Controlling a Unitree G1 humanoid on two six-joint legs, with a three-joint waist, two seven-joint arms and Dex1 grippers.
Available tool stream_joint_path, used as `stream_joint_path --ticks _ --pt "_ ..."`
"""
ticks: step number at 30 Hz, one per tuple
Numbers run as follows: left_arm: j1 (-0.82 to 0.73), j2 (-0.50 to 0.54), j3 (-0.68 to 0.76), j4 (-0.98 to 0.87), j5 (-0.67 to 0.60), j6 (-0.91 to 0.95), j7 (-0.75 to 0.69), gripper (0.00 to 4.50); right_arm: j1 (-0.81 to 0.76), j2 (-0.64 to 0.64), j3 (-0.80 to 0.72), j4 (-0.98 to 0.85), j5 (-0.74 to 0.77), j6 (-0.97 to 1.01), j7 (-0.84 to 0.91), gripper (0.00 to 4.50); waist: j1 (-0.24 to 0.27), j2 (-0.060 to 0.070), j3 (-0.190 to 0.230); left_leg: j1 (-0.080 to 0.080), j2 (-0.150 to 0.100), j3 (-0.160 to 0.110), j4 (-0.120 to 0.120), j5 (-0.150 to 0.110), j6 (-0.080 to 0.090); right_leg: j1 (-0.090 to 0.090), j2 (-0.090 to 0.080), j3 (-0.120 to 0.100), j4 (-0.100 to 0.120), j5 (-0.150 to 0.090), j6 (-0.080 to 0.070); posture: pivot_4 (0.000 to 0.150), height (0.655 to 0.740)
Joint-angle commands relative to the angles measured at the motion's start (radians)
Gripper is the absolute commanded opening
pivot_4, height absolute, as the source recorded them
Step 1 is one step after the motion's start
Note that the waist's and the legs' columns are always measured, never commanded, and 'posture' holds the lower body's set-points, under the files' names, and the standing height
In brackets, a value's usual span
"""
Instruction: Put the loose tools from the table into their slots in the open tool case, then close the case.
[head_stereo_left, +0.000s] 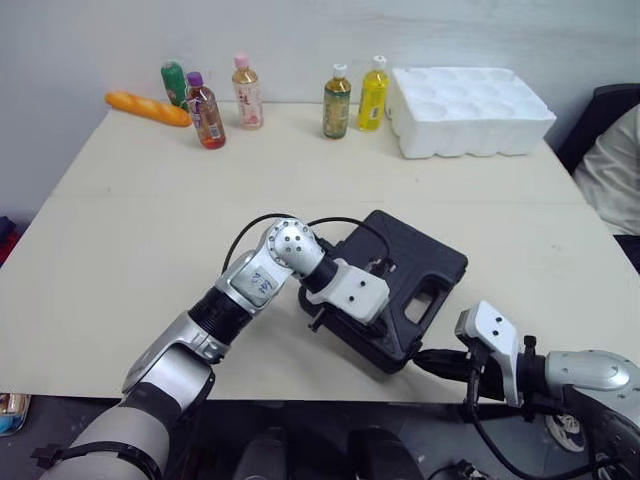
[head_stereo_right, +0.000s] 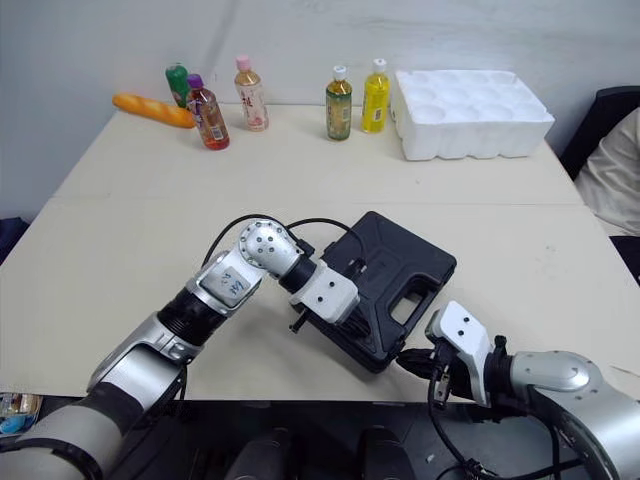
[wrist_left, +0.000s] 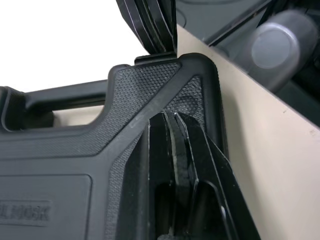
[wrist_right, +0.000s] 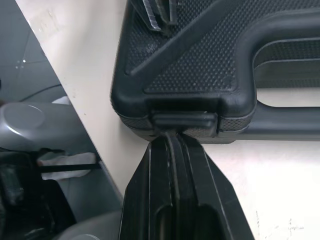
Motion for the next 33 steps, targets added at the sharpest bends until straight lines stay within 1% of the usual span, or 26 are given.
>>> stream_joint_path --ticks 1,4,7,9,10,11,12,13,15,17,19,21,23,24,25,27,28,30,31,33 --pt "0.05 0.023 -0.105 0.116 0.132 0.007 0.006 0.0 -0.058 0.017 -0.021 -0.042 0.07 -0.003 -0.011 0.06 -0.011 -0.002 -0.003 0.0 0.0 0.0 0.0 0.0 0.0 0.0 0.0 0.0 0.0 0.0 0.0 0.15 0.74" --pt "0.056 0.005 -0.096 0.112 0.107 0.038 -0.001 0.0 -0.083 0.016 0.009 -0.026 0.057 -0.006 -0.024 0.06 -0.02 -0.001 -0.006 0.0 0.002 -0.001 0.0 -0.001 -0.001 0.0 0.0 -0.001 0.0 0.0 -0.001 0.15 0.74" --pt "0.053 -0.009 -0.062 0.108 0.062 0.092 -0.011 0.0 -0.081 -0.008 0.012 -0.031 0.047 -0.016 -0.019 0.06 -0.01 0.002 -0.009 -0.001 0.002 -0.003 0.0 -0.001 -0.002 0.0 0.0 -0.003 0.0 -0.001 -0.002 0.15 0.74" --pt "0.059 -0.012 -0.007 0.076 -0.013 0.183 -0.029 0.0 -0.054 -0.035 -0.014 -0.034 0.016 -0.043 -0.014 0.06 -0.008 0.002 -0.009 -0.002 0.002 -0.004 0.0 -0.001 -0.002 -0.001 0.0 -0.004 0.0 -0.001 -0.002 0.15 0.74" --pt "0.065 -0.008 0.046 0.041 -0.091 0.251 -0.049 0.0 -0.036 -0.05 -0.049 -0.03 0.009 -0.055 -0.007 0.06 -0.008 0.002 -0.008 -0.002 0.002 -0.004 0.0 -0.001 -0.002 -0.001 0.0 -0.004 -0.001 -0.001 -0.002 0.15 0.74" --pt "0.07 0.002 0.093 0.005 -0.159 0.326 -0.068 0.31 -0.021 -0.06 -0.086 -0.027 0.01 -0.064 -0.002 0.01 -0.009 0.002 -0.008 -0.003 0.002 -0.005 0.0 -0.001 -0.002 -0.002 0.0 -0.004 -0.001 -0.001 -0.002 0.15 0.74" --pt "0.072 0.025 0.151 -0.036 -0.236 0.41 -0.089 0.65 -0.008 -0.067 -0.146 -0.022 0.039 -0.059 0.014 0.32 -0.012 0.004 -0.006 -0.004 0.002 -0.005 0.0 -0.001 -0.002 -0.003 0.0 -0.005 -0.001 -0.001 -0.002 0.15 0.74" --pt "0.073 0.042 0.187 -0.065 -0.284 0.47 -0.101 0.83 0.002 -0.071 -0.187 -0.018 0.062 -0.054 0.025 0.67 -0.015 0.006 -0.003 -0.005 0.002 -0.005 0.0 -0.001 -0.002 -0.004 0.0 -0.005 0.0 -0.001 -0.002 0.15 0.74" --pt "0.08 0.111 0.291 -0.112 -0.381 0.585 -0.106 1.73 0.038 -0.092 -0.325 -0.013 0.122 -0.045 0.094 1.49 -0.018 0.01 0.005 -0.007 0.002 -0.005 0.0 0.0 -0.004 -0.006 0.001 -0.005 0.001 -0.001 -0.002 0.15 0.74" --pt "0.089 0.157 0.357 -0.138 -0.435 0.652 -0.087 2.62 0.071 -0.107 -0.422 -0.006 0.155 -0.045 0.145 2.46 -0.012 0.011 0.009 -0.007 0.002 -0.007 0.0 0.001 -0.005 -0.006 0.001 -0.007 0.002 -0.001 -0.003 0.15 0.74" --pt "0.148 0.297 0.508 -0.168 -0.498 0.74 -0.072 3.59 0.12 -0.146 -0.606 0.043 0.187 -0.016 0.248 3.53 -0.009 0.013 0.011 -0.007 0.002 -0.008 0.0 0.001 -0.005 -0.006 0.002 -0.008 0.002 -0.002 -0.003 0.15 0.74" --pt "0.239 0.446 0.642 -0.2 -0.538 0.794 -0.079 4.47 0.172 -0.189 -0.745 0.101 0.178 -0.001 0.339 4.45 -0.019 0.016 0.013 -0.007 0.002 -0.007 -0.001 0.001 -0.005 -0.005 0.001 -0.008 0.001 -0.002 -0.003 0.15 0.74" --pt "0.341 0.559 0.744 -0.244 -0.569 0.825 -0.076 4.47 0.217 -0.221 -0.829 0.157 0.141 -0.017 0.408 4.45 -0.031 0.014 0.015 -0.006 0.002 -0.007 -0.003 0.001 -0.005 -0.005 0.002 -0.007 0.0 -0.002 -0.003 0.15 0.74" --pt "0.375 0.591 0.777 -0.259 -0.584 0.835 -0.069 4.47 0.233 -0.23 -0.854 0.177 0.13 -0.029 0.431 4.45 -0.032 0.013 0.015 -0.006 0.002 -0.007 -0.004 0.001 -0.005 -0.005 0.002 -0.007 -0.001 -0.002 -0.003 0.15 0.74" --pt "0.429 0.643 0.833 -0.254 -0.591 0.847 -0.072 4.47 0.221 -0.249 -0.872 0.205 0.121 -0.037 0.434 4.45 -0.031 0.012 0.016 -0.006 0.002 -0.007 -0.005 0.001 -0.005 -0.005 0.001 -0.008 -0.002 -0.002 -0.004 0.15 0.74" --pt "0.529 0.704 0.943 -0.249 -0.587 0.825 -0.067 4.47 0.198 -0.279 -0.886 0.265 0.092 -0.065 0.438 4.45 -0.031 0.011 0.017 -0.006 0.001 -0.008 -0.005 0.001 -0.005 -0.004 -0.001 -0.008 -0.003 -0.002 -0.003 0.15 0.74" --pt "0.564 0.724 0.998 -0.242 -0.594 0.836 -0.046 4.47 0.198 -0.3 -0.888 0.299 0.088 -0.049 0.456 4.45 -0.028 0.011 0.017 -0.006 0.001 -0.008 -0.005 0.001 -0.005 -0.004 -0.002 -0.007 -0.003 -0.002 -0.003 0.15 0.74" --pt "0.621 0.731 1.091 -0.24 -0.608 0.84 -0.007 4.47 0.183 -0.325 -0.862 0.355 0.06 -0.095 0.488 4.45 -0.023 0.011 0.017 -0.005 0.001 -0.008 -0.007 0.001 -0.005 -0.005 -0.003 -0.008 -0.004 -0.002 -0.005 0.15 0.74" --pt "0.652 0.731 1.125 -0.245 -0.611 0.84 0.005 4.47 0.158 -0.339 -0.835 0.389 0.051 -0.11 0.479 4.45 -0.02 0.011 0.017 -0.005 0.0 -0.008 -0.01 0.001 -0.005 -0.005 -0.004 -0.008 -0.006 -0.003 -0.005 0.15 0.74" --pt "0.721 0.735 1.149 -0.272 -0.604 0.818 -0.002 4.47 0.112 -0.359 -0.784 0.44 0.04 -0.142 0.477 4.45 -0.019 0.011 0.017 -0.005 0.0 -0.007 -0.013 0.002 -0.006 -0.006 -0.005 -0.008 -0.007 -0.003 -0.006 0.15 0.74"
